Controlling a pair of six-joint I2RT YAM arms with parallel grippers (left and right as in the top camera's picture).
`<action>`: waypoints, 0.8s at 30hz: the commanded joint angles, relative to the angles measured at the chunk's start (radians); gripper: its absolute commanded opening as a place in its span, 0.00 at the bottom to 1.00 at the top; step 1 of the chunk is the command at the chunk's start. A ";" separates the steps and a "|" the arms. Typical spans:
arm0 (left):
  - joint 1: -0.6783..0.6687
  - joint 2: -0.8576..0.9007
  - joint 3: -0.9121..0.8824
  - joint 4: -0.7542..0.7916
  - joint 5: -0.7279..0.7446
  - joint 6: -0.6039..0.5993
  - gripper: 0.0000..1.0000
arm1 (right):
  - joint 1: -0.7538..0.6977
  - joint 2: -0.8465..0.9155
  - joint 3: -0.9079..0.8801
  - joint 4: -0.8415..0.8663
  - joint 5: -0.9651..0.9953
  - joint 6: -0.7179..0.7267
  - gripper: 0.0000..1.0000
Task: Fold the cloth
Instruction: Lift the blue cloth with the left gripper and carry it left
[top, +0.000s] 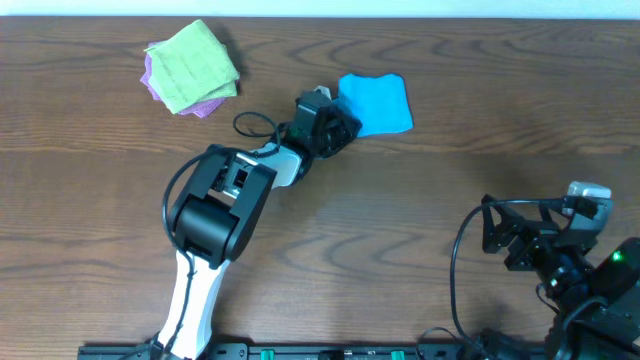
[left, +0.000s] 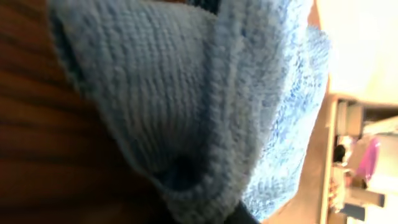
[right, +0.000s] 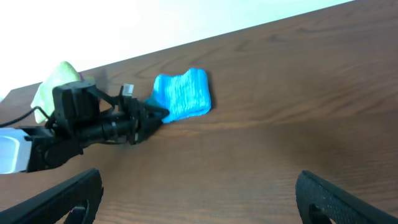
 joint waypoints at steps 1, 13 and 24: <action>0.006 0.078 -0.038 -0.023 0.008 0.097 0.06 | -0.008 -0.004 -0.003 0.002 0.004 0.013 0.99; 0.137 0.027 0.158 -0.128 0.214 0.243 0.06 | -0.008 -0.004 -0.003 0.002 0.004 0.013 0.99; 0.192 -0.066 0.454 -0.549 0.195 0.429 0.06 | -0.008 -0.004 -0.003 0.002 0.004 0.013 0.99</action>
